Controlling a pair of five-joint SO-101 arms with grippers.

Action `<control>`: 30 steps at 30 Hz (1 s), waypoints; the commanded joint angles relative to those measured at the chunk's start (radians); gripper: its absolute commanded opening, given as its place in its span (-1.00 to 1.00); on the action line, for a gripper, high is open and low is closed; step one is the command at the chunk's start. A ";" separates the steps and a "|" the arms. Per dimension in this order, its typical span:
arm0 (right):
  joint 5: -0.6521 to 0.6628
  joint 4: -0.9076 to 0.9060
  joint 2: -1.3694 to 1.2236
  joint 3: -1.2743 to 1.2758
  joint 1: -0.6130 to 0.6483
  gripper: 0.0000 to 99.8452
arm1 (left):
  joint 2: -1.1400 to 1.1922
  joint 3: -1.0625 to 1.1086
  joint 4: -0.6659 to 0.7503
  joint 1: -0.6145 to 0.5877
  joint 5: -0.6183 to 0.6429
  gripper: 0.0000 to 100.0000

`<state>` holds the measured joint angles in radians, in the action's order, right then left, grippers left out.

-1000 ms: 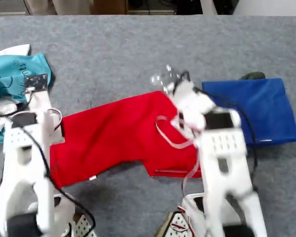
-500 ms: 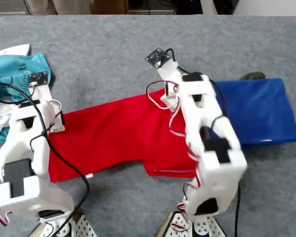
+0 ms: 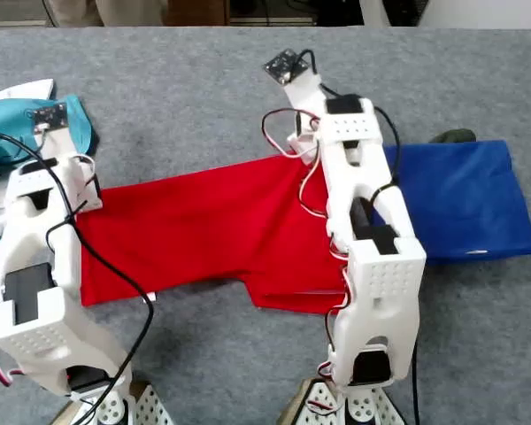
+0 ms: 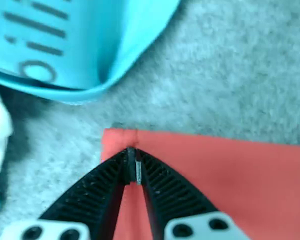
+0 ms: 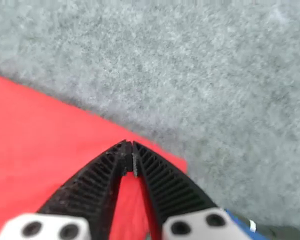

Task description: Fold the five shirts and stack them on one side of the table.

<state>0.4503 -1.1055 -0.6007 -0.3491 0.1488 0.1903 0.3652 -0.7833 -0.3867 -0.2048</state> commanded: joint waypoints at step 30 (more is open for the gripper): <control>0.207 -0.021 0.834 1.095 0.291 -0.98 | -0.504 0.505 0.126 -0.141 0.066 -0.96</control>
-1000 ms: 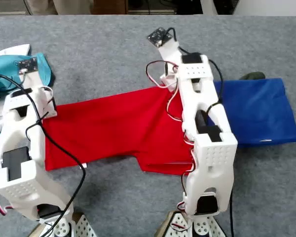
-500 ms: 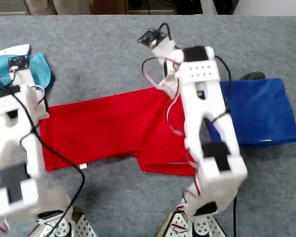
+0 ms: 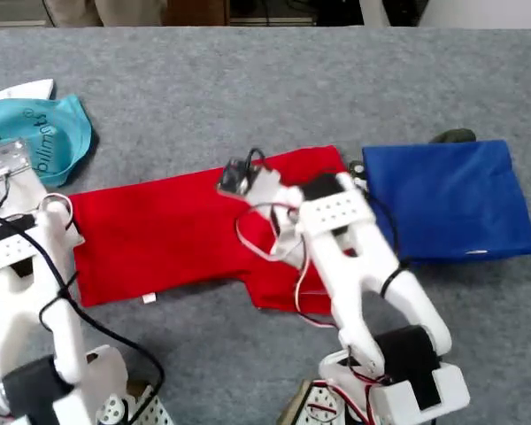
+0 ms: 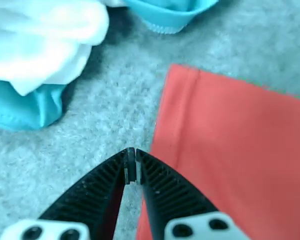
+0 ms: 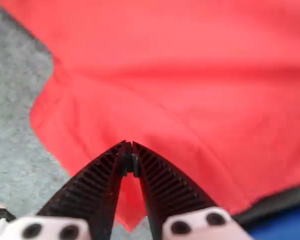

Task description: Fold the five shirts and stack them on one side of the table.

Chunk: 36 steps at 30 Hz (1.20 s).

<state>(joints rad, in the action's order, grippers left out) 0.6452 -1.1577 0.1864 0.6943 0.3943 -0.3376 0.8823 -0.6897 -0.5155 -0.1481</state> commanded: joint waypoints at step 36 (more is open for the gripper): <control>0.086 -0.083 0.473 0.380 0.136 -0.68 | 0.054 -0.051 0.023 -0.035 0.015 -0.95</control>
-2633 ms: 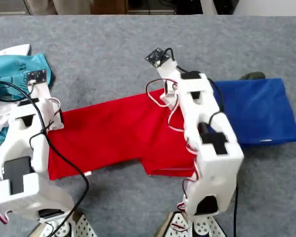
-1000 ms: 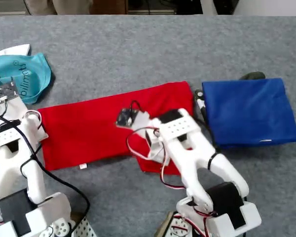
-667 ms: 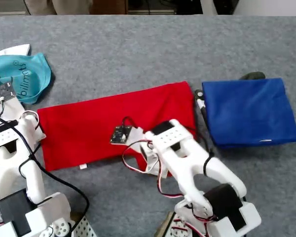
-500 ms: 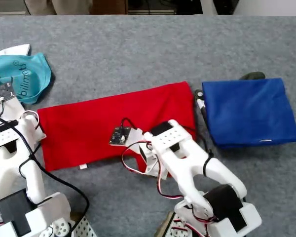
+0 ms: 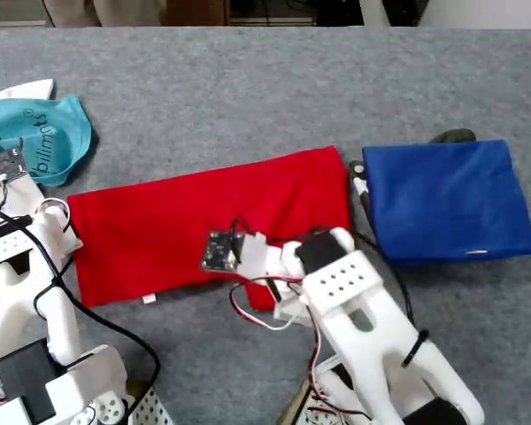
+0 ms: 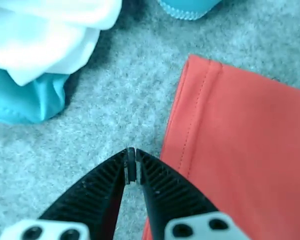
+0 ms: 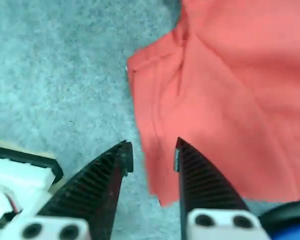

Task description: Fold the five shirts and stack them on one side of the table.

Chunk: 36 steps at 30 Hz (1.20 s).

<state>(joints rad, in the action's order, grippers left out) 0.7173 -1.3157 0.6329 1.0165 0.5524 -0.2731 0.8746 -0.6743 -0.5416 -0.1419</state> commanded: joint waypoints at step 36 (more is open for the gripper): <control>0.048 0.307 -0.449 0.019 -0.010 -0.78 | -0.002 -0.041 0.008 -0.008 0.005 -0.95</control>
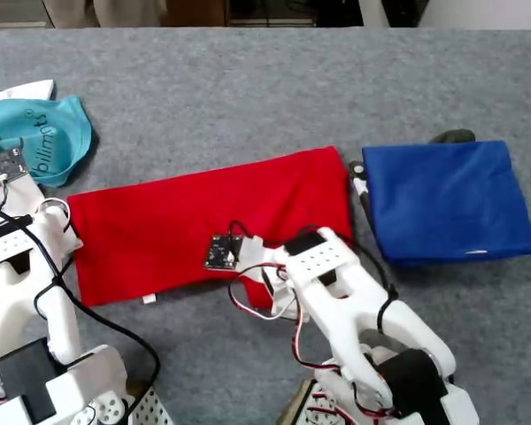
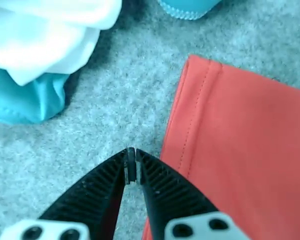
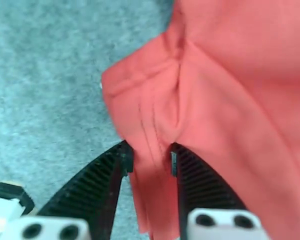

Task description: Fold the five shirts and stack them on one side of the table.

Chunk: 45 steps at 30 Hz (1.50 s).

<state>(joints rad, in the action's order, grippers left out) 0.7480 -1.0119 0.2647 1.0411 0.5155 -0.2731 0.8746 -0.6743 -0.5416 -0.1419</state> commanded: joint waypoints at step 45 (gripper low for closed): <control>0.390 -0.643 -0.785 -1.320 -0.170 -0.99 | -0.001 -0.043 0.008 0.000 0.005 -0.95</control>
<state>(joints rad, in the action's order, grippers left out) 1.0748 -1.6456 -0.4948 -0.1987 0.3667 -0.2700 0.8746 -0.6743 -0.5416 -0.1419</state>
